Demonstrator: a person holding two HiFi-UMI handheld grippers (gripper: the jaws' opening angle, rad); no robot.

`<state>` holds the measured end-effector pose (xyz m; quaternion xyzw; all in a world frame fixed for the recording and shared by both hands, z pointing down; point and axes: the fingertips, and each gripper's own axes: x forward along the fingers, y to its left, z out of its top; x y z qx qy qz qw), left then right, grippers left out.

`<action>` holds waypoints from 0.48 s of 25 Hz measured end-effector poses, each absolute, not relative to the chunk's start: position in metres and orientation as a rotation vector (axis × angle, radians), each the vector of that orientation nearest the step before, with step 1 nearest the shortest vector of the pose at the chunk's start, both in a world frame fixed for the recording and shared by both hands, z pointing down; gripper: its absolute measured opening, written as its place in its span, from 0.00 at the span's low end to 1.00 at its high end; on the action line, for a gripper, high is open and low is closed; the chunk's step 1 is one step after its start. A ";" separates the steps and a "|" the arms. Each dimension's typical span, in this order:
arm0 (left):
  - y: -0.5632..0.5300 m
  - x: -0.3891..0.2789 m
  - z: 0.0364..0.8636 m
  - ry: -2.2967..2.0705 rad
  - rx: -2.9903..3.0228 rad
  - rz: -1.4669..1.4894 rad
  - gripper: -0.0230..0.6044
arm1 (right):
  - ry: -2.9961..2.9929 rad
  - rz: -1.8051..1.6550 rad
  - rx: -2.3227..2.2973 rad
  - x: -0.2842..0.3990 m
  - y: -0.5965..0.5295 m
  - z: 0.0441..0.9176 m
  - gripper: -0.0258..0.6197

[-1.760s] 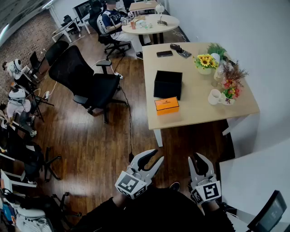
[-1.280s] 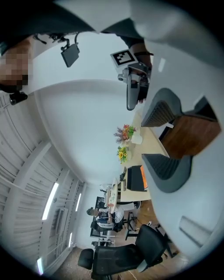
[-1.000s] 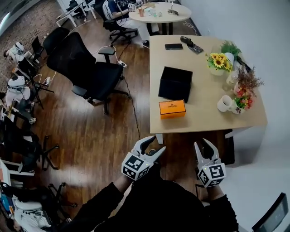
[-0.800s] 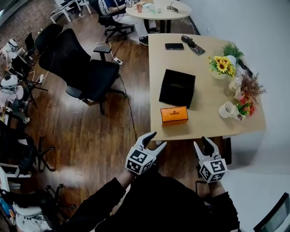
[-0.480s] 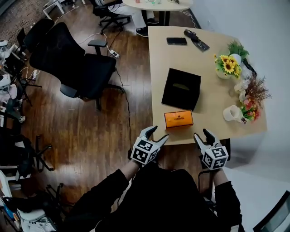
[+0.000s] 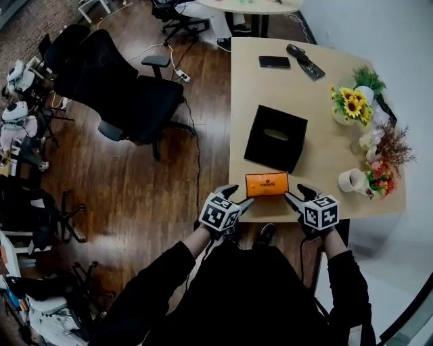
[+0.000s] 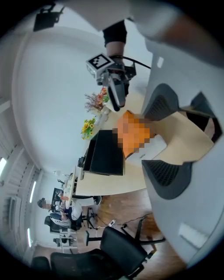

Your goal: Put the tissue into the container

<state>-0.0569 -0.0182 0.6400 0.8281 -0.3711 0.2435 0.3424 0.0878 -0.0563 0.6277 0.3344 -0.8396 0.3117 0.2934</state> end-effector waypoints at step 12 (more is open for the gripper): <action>-0.021 -0.038 0.650 -1.013 2.327 0.818 0.46 | -2.331 0.482 0.689 0.070 -0.044 0.648 0.42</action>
